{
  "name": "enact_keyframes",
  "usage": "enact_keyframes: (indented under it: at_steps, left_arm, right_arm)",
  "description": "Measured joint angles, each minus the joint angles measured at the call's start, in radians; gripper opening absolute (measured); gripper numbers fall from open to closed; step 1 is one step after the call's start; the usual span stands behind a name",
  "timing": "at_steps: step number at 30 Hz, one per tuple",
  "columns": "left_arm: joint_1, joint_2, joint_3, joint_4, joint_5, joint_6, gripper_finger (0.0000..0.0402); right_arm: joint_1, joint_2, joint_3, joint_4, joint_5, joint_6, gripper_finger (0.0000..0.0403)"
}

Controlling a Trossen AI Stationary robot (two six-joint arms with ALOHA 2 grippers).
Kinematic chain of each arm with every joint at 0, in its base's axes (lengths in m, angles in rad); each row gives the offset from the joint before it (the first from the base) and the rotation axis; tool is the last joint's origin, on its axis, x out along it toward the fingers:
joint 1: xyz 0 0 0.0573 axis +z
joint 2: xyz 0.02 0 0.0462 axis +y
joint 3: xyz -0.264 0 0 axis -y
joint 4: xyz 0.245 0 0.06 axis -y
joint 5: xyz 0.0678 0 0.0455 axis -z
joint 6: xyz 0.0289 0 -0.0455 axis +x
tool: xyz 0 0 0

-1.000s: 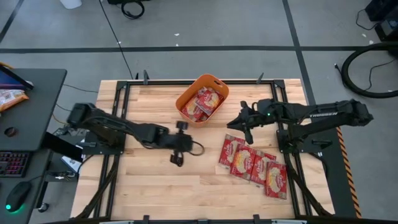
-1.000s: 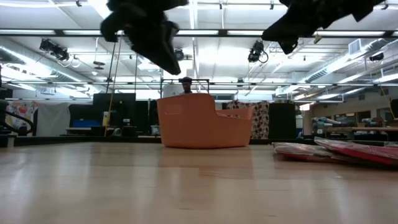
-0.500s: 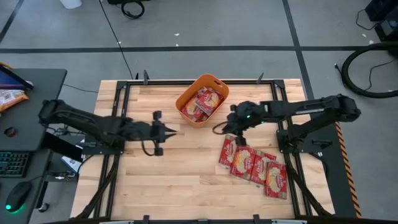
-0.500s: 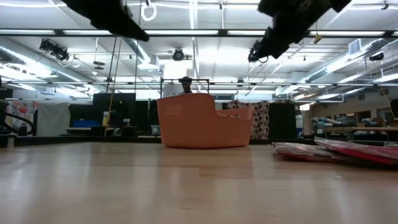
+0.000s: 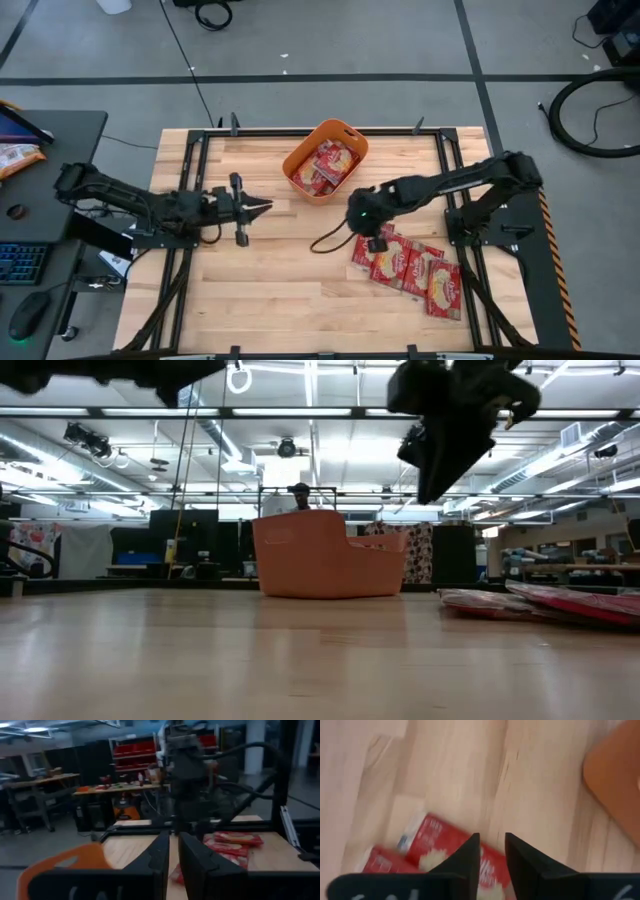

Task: Sort popcorn bags into baskets
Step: Put the red popcorn bag into the orange bin

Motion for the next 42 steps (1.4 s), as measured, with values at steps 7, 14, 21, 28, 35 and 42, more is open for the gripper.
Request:
enact_keyframes:
  at_steps: [7,14,21,28,35,42]
  left_arm:
    - [0.003,-0.032,-0.112,0.202,-0.024,-0.007,0.0045]
    - [-0.009,-0.029,-0.151,0.16,-0.025,-0.037,0.0045]
    - [-0.013,-0.032,-0.149,0.181,-0.031,-0.038,0.0045]
    - [-0.013,-0.031,-0.149,0.197,-0.031,-0.041,0.0045]
    - [-0.009,-0.031,-0.149,0.212,-0.032,-0.056,0.0045]
    - [-0.01,-0.031,-0.149,0.188,-0.033,-0.056,0.0045]
  right_arm:
    - [0.051,0.132,0.108,-0.128,0.017,0.003,0.0151]
    - [0.067,0.182,0.161,-0.257,0.017,-0.013,0.0166]
    - [0.13,0.199,0.155,-0.284,-0.017,-0.03,0.0163]
    - [0.192,0.251,0.145,-0.336,-0.022,-0.091,0.0163]
    - [0.181,0.401,0.227,-0.391,-0.092,-0.106,0.0164]
    - [0.171,0.527,0.363,-0.559,-0.092,-0.208,0.0164]
